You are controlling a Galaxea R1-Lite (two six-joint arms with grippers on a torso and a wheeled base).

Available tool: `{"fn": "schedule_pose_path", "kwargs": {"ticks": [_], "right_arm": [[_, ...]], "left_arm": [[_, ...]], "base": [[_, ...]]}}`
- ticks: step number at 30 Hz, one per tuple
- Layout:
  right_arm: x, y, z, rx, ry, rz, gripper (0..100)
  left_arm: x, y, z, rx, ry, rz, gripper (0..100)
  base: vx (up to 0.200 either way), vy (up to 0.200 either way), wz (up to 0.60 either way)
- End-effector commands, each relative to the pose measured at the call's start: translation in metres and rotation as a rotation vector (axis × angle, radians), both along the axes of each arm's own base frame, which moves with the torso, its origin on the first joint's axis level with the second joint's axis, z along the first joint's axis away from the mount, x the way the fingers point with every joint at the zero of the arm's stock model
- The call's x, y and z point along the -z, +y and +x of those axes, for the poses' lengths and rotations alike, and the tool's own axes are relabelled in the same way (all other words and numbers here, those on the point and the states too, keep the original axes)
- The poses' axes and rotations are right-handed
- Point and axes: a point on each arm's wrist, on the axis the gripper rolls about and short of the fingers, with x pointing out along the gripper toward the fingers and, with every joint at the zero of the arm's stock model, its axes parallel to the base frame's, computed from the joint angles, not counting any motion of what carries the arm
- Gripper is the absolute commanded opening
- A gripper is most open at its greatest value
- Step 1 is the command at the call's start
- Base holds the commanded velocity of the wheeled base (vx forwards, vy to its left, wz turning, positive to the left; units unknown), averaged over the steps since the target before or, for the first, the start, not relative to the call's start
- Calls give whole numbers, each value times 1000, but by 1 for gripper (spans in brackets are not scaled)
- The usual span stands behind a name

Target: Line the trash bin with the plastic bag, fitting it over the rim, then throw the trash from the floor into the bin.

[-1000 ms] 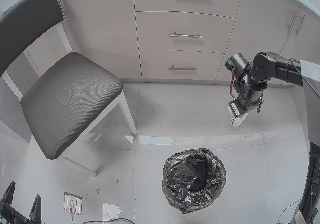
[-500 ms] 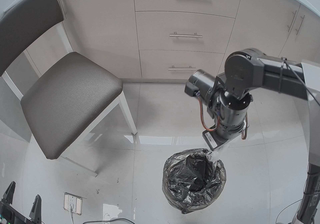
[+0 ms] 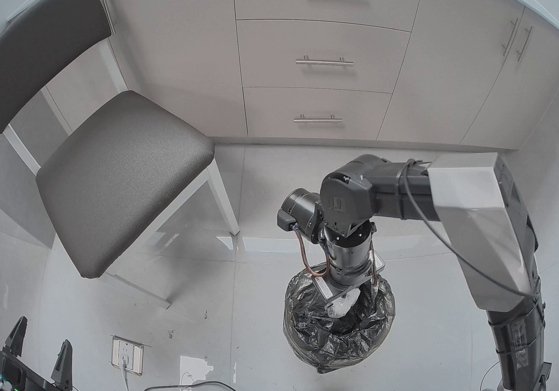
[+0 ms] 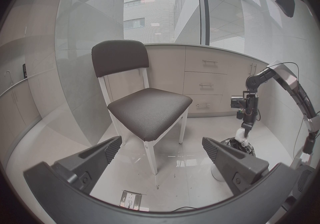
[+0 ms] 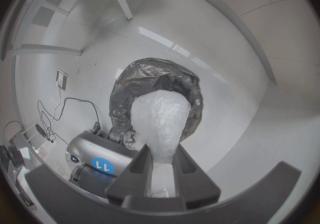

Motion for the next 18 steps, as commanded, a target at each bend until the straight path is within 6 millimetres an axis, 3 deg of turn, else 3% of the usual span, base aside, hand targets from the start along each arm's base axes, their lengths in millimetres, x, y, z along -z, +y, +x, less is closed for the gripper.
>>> {"fn": "schedule_pose_path", "kwargs": {"ticks": [1,18], "right_arm": [[36,3,8,5,48,-41,0],[59,-1,18,20,65,-67,0]], "left_arm": [[5,0,0,0,0,0,100],[5,0,0,0,0,0,100]], "base": [[0,0,0],[0,0,0]]}}
